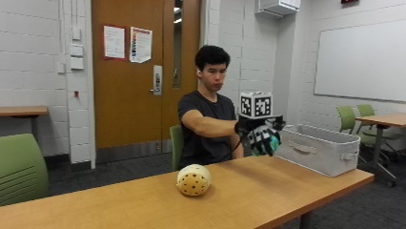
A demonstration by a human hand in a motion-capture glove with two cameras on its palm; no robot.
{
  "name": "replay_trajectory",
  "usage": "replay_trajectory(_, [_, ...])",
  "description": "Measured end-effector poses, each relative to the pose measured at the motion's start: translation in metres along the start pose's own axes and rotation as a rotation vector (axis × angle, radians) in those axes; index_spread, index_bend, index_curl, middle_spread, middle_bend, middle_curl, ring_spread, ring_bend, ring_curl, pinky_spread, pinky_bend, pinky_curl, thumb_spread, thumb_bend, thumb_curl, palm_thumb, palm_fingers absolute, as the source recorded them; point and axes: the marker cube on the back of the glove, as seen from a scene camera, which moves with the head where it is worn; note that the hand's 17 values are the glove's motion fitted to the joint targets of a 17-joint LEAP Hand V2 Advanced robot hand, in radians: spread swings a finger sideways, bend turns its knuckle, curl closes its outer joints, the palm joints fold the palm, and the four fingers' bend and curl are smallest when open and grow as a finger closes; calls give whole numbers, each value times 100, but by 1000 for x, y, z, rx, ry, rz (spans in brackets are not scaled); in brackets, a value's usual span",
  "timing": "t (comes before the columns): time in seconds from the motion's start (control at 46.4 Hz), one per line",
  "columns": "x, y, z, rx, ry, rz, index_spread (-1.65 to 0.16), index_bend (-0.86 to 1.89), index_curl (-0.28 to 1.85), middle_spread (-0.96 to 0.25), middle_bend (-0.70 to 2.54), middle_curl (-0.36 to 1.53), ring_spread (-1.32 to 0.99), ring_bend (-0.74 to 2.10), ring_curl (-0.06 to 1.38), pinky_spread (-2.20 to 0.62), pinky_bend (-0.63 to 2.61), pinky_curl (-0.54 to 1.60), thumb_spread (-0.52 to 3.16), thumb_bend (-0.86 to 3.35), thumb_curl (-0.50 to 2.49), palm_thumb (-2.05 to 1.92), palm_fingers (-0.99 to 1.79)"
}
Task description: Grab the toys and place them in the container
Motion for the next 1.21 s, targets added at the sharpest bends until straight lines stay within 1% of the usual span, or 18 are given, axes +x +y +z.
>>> replay_trajectory(0.086, [-35,12,-42,52,-12,-51,-46,34,74,-36,39,25,-48,91,50,-45,109,38,82,25,57,69,107])
replay_trajectory(0.237, [-104,35,-98,123,-24,-152,-47,30,79,-37,37,27,-48,90,49,-45,107,39,77,22,63,71,106])
replay_trajectory(0.474, [-217,82,-140,194,-2,-325,-49,24,87,-36,33,29,-49,88,48,-45,104,41,72,19,69,71,107])
replay_trajectory(0.56, [-264,104,-144,193,-10,-414,-50,23,89,-36,31,30,-49,87,48,-46,104,41,71,17,72,71,108])
replay_trajectory(0.646, [-317,140,-143,191,-10,-654,-51,20,92,-36,30,31,-49,86,48,-46,103,41,70,16,74,71,107])
replay_trajectory(0.732, [-361,163,-138,183,2,-670,-52,19,94,-36,29,31,-50,86,48,-46,103,42,70,15,76,72,108])
replay_trajectory(0.797, [-384,176,-135,166,-21,-780,-52,18,96,-36,28,32,-50,86,48,-46,102,42,69,15,77,72,108])
replay_trajectory(0.84, [-391,172,-131,170,-4,-784,-53,18,97,-36,27,33,-50,86,48,-46,102,42,69,14,78,72,108])
replay_trajectory(0.883, [-384,153,-128,164,-9,-765,-53,18,98,-36,28,33,-50,86,48,-46,101,42,69,14,79,72,108])
replay_trajectory(0.926, [-376,139,-127,148,-35,-775,-53,17,99,-36,27,34,-50,86,48,-46,101,42,69,13,80,72,108])
replay_trajectory(0.969, [-377,137,-123,144,-29,-816,-54,17,100,-36,27,34,-50,85,48,-46,101,43,69,13,81,72,108])
replay_trajectory(1.034, [-380,139,-114,176,53,-910,-54,17,101,-36,26,35,-50,85,48,-46,101,43,69,12,82,73,108])
replay_trajectory(1.055, [-382,139,-111,186,77,-909,-54,17,101,-36,26,35,-50,86,48,-46,101,43,69,12,83,73,108])
replay_trajectory(1.141, [-398,142,-101,178,77,-799,-54,17,103,-36,25,36,-50,86,48,-46,101,43,69,11,84,73,108])
replay_trajectory(1.206, [-401,146,-94,137,44,-854,-55,17,104,-36,24,37,-50,85,48,-46,101,43,69,10,85,73,107])
